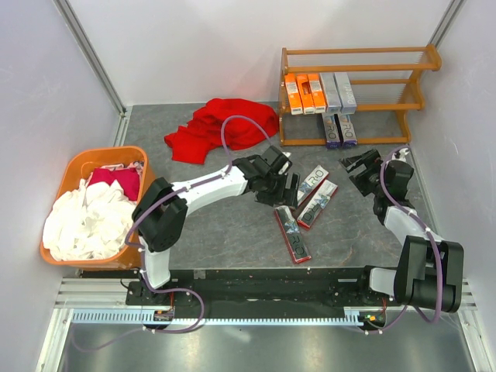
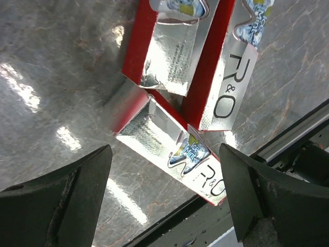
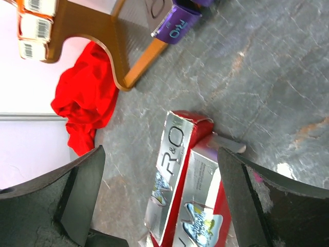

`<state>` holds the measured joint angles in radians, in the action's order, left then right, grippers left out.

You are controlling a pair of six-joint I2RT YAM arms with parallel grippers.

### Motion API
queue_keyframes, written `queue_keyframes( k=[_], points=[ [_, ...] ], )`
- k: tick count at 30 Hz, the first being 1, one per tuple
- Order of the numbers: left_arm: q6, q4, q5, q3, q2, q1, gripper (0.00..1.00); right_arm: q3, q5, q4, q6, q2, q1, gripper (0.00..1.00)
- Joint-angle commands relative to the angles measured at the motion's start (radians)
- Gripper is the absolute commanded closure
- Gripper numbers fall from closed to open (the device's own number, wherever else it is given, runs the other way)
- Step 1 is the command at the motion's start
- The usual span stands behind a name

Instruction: Place and organize the toothpastes onto the shelf

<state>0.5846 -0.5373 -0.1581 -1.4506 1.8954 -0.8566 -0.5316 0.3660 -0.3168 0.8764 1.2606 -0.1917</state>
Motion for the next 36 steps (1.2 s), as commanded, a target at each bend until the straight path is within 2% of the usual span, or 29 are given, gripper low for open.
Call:
queue_keyframes(
  k=[1,18,22,25,29,36],
  points=[
    [0.007,-0.049,0.020,-0.056,0.050,-0.019,0.09,0.021,0.019,0.005,-0.031,-0.024,0.006,0.02],
    [0.026,-0.110,0.052,-0.191,0.243,-0.038,0.10,0.041,0.044,-0.004,-0.037,-0.018,0.006,0.02],
    [0.026,-0.125,0.054,-0.231,0.277,-0.038,0.17,0.041,0.053,0.005,-0.043,-0.023,0.006,0.02],
    [0.023,-0.130,0.055,-0.228,0.278,-0.036,0.31,0.039,0.059,0.022,-0.057,-0.030,0.009,0.02],
    [0.024,-0.130,0.048,-0.220,0.268,-0.032,0.41,0.025,0.060,0.050,-0.080,-0.033,0.020,0.02],
    [0.035,-0.053,-0.006,-0.148,0.150,0.036,0.44,0.009,0.062,0.073,-0.097,-0.032,0.057,0.02]
  ],
)
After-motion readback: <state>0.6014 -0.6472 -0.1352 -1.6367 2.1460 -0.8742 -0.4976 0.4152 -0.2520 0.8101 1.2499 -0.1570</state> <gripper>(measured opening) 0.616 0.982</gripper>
